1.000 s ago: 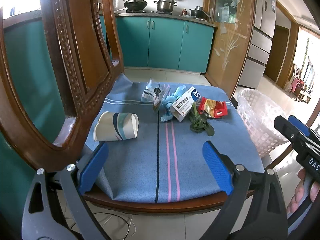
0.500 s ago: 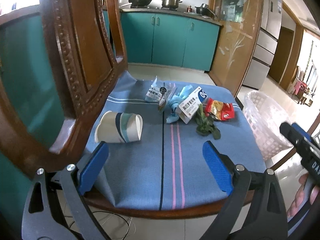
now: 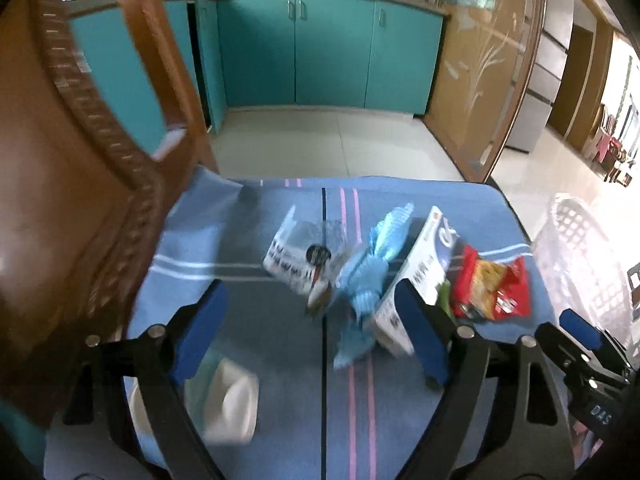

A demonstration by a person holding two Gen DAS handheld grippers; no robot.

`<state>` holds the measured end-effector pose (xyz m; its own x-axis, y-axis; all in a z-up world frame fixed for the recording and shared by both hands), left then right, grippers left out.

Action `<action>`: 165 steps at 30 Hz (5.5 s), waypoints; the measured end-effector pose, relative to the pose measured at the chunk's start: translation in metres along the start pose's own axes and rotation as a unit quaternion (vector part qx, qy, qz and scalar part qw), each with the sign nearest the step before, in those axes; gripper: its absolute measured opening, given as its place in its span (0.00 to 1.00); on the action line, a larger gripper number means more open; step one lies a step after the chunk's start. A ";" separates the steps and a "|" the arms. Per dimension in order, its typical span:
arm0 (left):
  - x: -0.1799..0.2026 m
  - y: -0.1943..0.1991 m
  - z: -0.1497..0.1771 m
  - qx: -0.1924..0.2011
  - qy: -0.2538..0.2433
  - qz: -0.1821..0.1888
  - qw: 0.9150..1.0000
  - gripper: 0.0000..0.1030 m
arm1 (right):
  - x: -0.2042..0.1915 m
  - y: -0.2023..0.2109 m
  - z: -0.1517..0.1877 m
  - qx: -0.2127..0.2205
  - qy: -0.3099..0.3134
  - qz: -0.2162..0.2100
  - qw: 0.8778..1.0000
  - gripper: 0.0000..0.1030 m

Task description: Collect trash

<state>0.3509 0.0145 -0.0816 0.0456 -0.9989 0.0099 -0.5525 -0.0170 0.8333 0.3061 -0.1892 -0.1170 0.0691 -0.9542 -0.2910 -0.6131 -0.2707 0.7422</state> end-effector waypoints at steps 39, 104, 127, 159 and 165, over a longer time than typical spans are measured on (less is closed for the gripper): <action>0.002 0.141 0.100 0.105 0.014 0.065 0.992 0.17 | -0.056 0.116 0.044 0.096 0.122 -0.008 0.988 0.08; 0.082 0.125 0.089 0.071 -0.039 0.128 0.988 0.18 | 0.151 0.213 -0.001 0.303 -0.165 0.095 0.934 0.90; 0.133 0.135 0.062 0.112 -0.058 0.152 0.980 0.88 | 0.141 0.199 -0.001 0.276 -0.151 0.069 0.947 0.90; -0.017 0.139 0.126 0.096 0.021 0.022 0.995 0.94 | -0.032 0.120 0.057 0.120 0.070 0.032 0.990 0.90; -0.017 0.138 0.126 0.095 0.021 0.022 0.995 0.94 | -0.032 0.119 0.057 0.118 0.071 0.032 0.990 0.90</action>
<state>0.1688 0.0237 -0.0365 0.0504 -0.9962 0.0704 -0.7021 0.0148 0.7119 0.1859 -0.1836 -0.0543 0.1232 -0.9813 -0.1481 -0.7852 -0.1877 0.5901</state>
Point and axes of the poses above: each gripper's, at about its wrist camera, not at the fingertips, and y roughly against the way its jaws point, x to its right, z to its underside, the point moved 7 cm from there along -y, roughly the way its jaws point, and after that the axes turned 8 degrees about -x, right-handed, at the moved point
